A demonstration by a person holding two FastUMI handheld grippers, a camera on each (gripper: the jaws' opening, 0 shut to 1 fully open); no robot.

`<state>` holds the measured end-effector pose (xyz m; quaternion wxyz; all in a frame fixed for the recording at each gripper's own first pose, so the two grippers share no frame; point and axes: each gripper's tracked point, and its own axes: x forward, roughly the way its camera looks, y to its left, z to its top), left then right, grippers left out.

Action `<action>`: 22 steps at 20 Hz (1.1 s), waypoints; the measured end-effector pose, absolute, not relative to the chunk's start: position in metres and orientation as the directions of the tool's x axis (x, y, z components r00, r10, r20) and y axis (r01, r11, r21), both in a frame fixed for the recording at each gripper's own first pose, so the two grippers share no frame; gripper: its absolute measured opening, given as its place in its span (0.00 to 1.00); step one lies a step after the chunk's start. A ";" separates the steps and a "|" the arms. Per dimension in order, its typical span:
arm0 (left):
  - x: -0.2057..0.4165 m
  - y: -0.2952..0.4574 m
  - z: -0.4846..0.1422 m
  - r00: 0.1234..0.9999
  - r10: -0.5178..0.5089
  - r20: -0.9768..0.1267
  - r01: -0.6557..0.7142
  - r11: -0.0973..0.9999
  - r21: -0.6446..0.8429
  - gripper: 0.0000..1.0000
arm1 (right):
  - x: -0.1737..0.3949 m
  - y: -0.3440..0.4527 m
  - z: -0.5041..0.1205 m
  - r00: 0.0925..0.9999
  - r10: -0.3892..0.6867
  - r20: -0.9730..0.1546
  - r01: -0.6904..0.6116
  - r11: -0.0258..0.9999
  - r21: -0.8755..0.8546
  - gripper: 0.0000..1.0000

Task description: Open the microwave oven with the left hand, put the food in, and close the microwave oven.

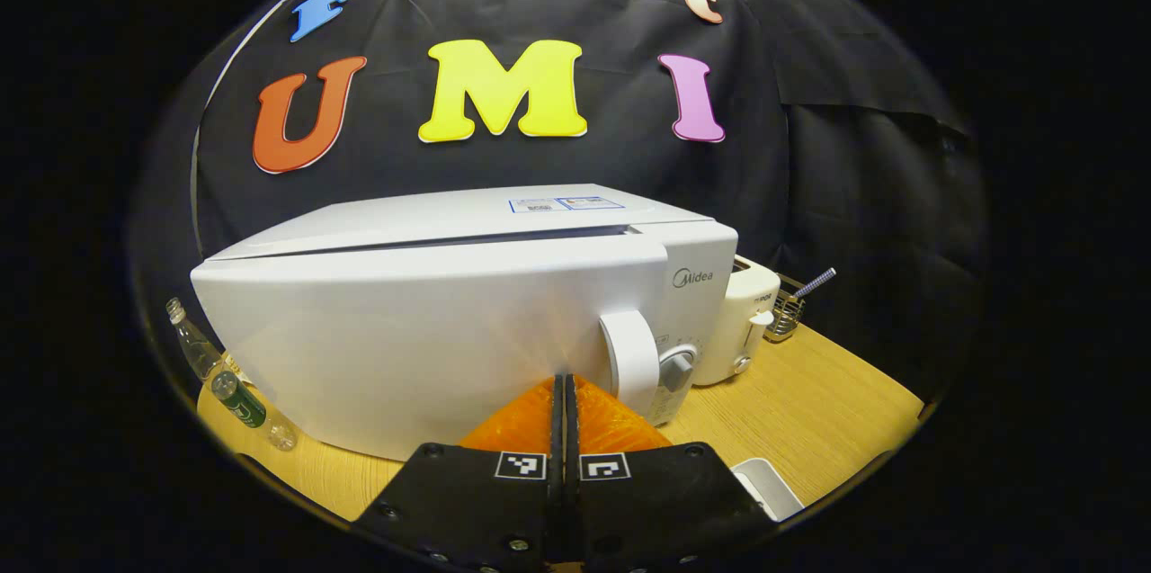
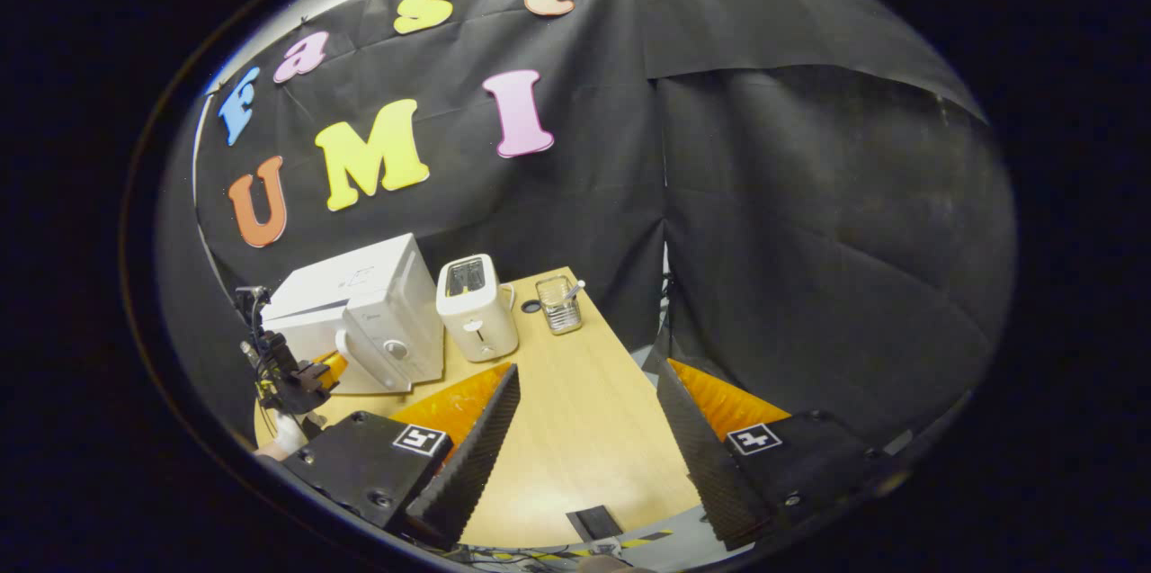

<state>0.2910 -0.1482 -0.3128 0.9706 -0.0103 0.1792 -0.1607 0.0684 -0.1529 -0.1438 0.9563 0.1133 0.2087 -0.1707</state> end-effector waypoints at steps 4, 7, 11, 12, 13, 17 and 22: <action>0.294 -0.151 -0.313 0.890 -0.312 -0.333 0.305 0.949 -0.076 0.00 | 0.082 -0.159 -0.145 0.855 -0.272 -0.442 0.367 0.919 0.143 0.98; 0.297 -0.150 -0.313 0.892 -0.312 -0.326 0.304 0.950 -0.078 0.00 | 0.089 -0.158 -0.145 0.857 -0.261 -0.444 0.359 0.921 0.151 0.98; 0.302 -0.150 -0.318 0.893 -0.280 -0.351 0.272 0.959 -0.073 0.00 | 0.094 -0.154 -0.149 0.857 -0.246 -0.453 0.347 0.925 0.154 0.98; 0.300 -0.150 -0.318 0.892 -0.283 -0.352 0.274 0.959 -0.078 0.00 | 0.094 -0.154 -0.148 0.857 -0.246 -0.452 0.347 0.925 0.155 0.98; 0.301 -0.150 -0.318 0.892 -0.280 -0.355 0.272 0.959 -0.075 0.00 | 0.094 -0.153 -0.149 0.857 -0.242 -0.455 0.343 0.927 0.154 0.98; 0.296 -0.140 -0.315 0.899 -0.256 -0.355 0.249 0.966 -0.067 0.00 | 0.095 -0.151 -0.149 0.858 -0.241 -0.454 0.340 0.929 0.149 0.98; 0.284 -0.113 -0.316 0.914 -0.193 -0.358 0.196 0.980 -0.028 0.61 | 0.094 -0.143 -0.152 0.858 -0.226 -0.460 0.324 0.935 0.145 0.98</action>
